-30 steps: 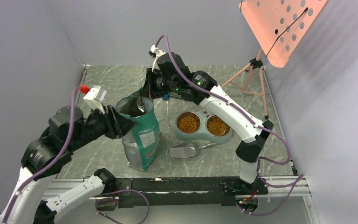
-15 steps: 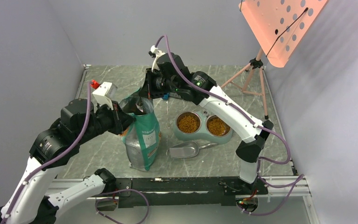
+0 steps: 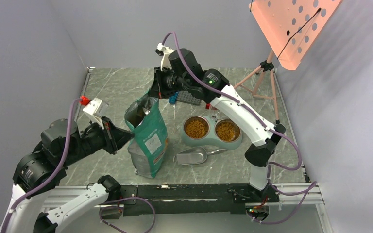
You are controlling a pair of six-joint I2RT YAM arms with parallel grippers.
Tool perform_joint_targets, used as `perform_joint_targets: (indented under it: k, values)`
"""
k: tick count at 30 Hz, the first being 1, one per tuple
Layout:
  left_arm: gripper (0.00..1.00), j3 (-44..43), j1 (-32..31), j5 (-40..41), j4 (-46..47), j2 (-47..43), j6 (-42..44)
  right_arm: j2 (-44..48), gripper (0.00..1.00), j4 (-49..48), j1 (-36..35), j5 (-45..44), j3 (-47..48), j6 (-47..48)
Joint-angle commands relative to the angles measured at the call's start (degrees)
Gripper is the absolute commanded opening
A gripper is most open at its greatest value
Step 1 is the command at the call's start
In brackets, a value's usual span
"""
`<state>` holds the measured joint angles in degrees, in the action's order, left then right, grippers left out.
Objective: Serve the pet food
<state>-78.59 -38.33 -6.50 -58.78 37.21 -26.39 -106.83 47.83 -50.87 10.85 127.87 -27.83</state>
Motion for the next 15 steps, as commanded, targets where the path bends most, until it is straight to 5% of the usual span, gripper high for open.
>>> perform_joint_targets:
  k: [1,3,7,11,15]
  values:
    - [0.00,-1.6,-0.2,-7.4,1.0,-2.1,-1.4,1.4,0.00,-3.0,0.5,-2.7,2.9,3.6]
    - [0.00,-5.5,-0.2,-5.3,-1.9,-1.5,-0.3,0.9,0.00,-3.5,0.5,-2.0,4.2,4.4]
    - [0.54,-17.3,-0.2,8.4,-8.2,5.0,0.0,0.1,0.00,-2.8,0.5,-0.1,5.8,4.7]
    - [0.82,-24.6,-0.2,24.6,-10.1,13.7,-4.2,0.6,0.00,-2.5,0.5,0.9,4.8,3.3]
    - [0.99,-25.1,-0.2,29.3,-7.6,17.9,-3.5,0.7,0.00,-1.6,0.4,0.1,4.8,0.9]
